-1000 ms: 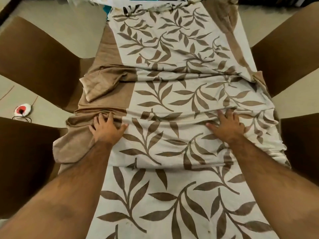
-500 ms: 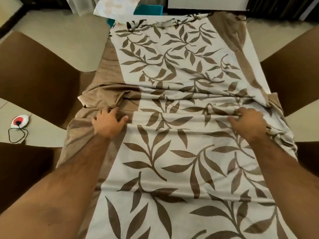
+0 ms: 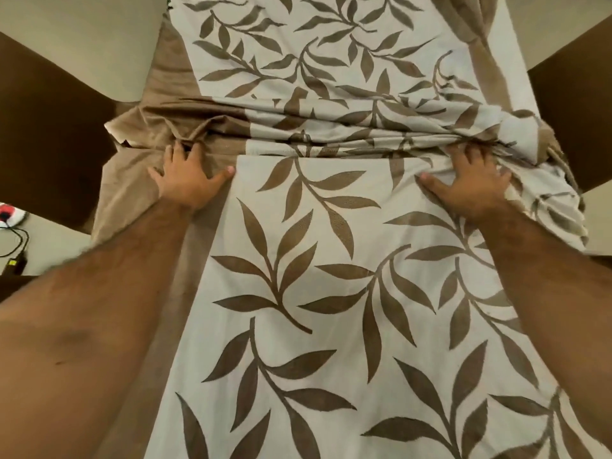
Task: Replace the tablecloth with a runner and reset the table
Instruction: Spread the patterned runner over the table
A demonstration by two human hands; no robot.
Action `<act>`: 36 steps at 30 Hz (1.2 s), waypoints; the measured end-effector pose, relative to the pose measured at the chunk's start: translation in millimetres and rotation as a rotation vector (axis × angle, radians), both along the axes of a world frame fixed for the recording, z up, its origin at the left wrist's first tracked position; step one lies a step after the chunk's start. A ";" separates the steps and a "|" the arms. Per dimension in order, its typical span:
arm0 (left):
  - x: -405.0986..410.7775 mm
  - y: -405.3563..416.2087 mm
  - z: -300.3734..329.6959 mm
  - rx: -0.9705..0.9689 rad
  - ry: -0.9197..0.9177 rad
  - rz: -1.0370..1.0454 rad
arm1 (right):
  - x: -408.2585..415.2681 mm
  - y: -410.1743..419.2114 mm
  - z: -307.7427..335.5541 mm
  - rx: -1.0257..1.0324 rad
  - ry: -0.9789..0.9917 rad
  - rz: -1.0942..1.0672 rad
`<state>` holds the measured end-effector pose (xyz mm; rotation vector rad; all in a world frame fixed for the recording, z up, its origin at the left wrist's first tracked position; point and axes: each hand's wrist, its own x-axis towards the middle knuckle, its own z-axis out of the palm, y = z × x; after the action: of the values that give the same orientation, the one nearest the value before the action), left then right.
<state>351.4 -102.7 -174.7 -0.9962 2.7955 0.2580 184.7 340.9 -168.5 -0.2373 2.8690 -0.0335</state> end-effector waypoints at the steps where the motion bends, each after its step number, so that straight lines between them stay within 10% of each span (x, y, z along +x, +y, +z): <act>1: -0.7 -0.9 -3.1 -0.012 0.011 -0.002 | -4.2 2.4 -2.0 -0.018 -0.001 0.011; 18: 39.5 177.8 16.4 0.136 0.200 -0.388 | 115.1 12.2 11.0 -0.200 0.320 -0.078; 36: 179.0 388.8 57.2 0.252 0.120 -0.511 | 302.1 170.9 78.7 -0.207 -0.117 -0.104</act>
<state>530.4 286.0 -117.4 -0.2042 2.9039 0.5904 486.9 511.8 -89.8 -0.1202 2.7574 -0.3529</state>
